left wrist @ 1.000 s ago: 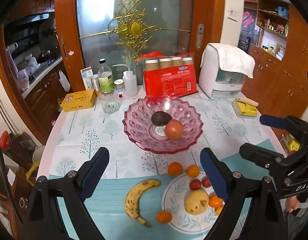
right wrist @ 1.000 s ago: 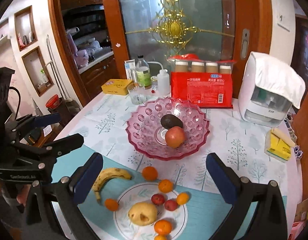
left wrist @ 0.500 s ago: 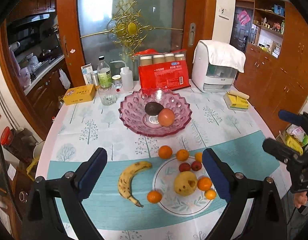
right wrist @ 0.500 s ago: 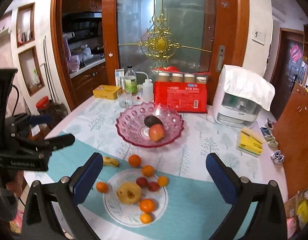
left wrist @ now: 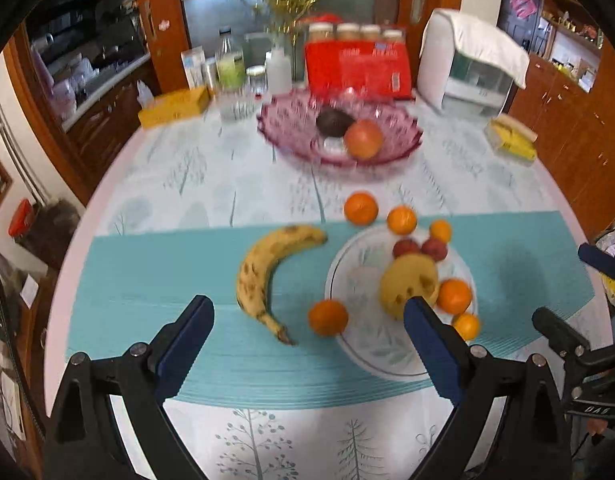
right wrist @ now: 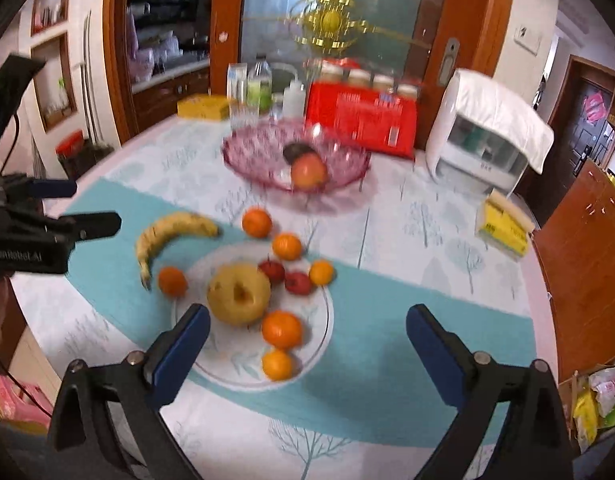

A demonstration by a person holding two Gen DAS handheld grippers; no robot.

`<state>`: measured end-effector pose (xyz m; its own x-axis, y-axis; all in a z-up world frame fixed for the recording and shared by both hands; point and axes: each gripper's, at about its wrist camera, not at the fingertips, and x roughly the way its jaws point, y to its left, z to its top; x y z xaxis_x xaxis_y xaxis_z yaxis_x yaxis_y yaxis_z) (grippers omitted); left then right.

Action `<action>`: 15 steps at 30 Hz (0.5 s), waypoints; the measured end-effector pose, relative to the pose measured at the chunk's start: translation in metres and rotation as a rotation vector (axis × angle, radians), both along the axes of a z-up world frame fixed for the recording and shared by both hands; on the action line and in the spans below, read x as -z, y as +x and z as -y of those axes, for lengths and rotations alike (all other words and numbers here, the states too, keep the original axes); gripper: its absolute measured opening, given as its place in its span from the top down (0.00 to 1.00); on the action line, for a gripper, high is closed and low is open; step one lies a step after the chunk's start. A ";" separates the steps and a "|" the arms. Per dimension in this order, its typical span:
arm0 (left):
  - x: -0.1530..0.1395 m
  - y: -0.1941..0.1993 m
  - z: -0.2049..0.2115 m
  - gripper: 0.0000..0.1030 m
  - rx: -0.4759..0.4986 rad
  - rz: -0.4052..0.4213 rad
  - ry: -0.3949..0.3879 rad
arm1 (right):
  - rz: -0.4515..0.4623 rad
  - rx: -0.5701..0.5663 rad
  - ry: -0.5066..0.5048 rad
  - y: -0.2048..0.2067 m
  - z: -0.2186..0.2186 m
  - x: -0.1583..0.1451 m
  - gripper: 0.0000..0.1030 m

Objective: Organize fruits
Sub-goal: 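Withdraw both open tools from the bowl back toward the plate of fruit, then grasp the orange beside the banana with the left tool while the right tool grasps a tangerine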

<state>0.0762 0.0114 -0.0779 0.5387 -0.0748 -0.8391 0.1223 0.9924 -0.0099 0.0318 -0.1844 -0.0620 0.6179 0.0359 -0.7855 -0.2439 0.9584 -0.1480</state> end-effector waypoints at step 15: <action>0.084 0.025 0.018 0.11 0.043 -0.105 -0.012 | -0.232 0.074 0.104 0.016 0.012 0.085 0.29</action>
